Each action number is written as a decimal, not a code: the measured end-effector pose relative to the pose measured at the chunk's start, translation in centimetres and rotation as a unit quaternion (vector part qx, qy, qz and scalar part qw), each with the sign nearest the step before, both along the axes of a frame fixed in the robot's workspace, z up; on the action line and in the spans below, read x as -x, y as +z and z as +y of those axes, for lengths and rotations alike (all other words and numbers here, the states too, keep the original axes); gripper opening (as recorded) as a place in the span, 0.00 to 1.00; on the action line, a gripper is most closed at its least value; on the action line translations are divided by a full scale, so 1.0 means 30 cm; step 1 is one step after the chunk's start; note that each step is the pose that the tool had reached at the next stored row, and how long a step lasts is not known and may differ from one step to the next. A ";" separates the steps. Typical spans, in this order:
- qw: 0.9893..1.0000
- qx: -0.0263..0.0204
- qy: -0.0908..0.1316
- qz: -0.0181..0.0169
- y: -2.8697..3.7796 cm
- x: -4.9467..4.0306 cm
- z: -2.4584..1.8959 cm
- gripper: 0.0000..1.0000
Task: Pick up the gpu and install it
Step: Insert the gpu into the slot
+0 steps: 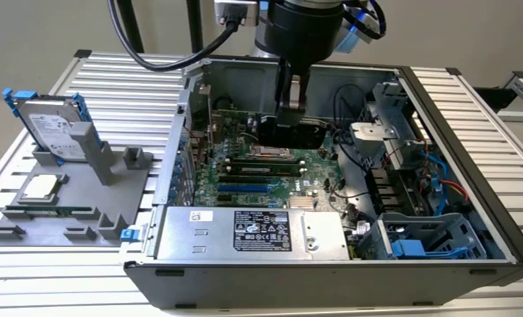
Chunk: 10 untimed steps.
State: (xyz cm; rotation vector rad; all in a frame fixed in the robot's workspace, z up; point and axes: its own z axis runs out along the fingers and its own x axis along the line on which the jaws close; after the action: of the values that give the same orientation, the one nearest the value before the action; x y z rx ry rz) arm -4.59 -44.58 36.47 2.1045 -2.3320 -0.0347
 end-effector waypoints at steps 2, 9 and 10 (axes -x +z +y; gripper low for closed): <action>1.000 0.000 0.000 0.000 -0.004 0.000 0.000 0.00; 1.000 0.001 0.000 0.000 -0.010 0.000 0.000 0.00; 1.000 0.001 0.000 0.000 -0.010 0.000 0.000 0.00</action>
State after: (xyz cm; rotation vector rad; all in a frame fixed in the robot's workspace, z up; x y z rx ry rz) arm -4.59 -44.58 36.16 2.1041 -2.3316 -0.0331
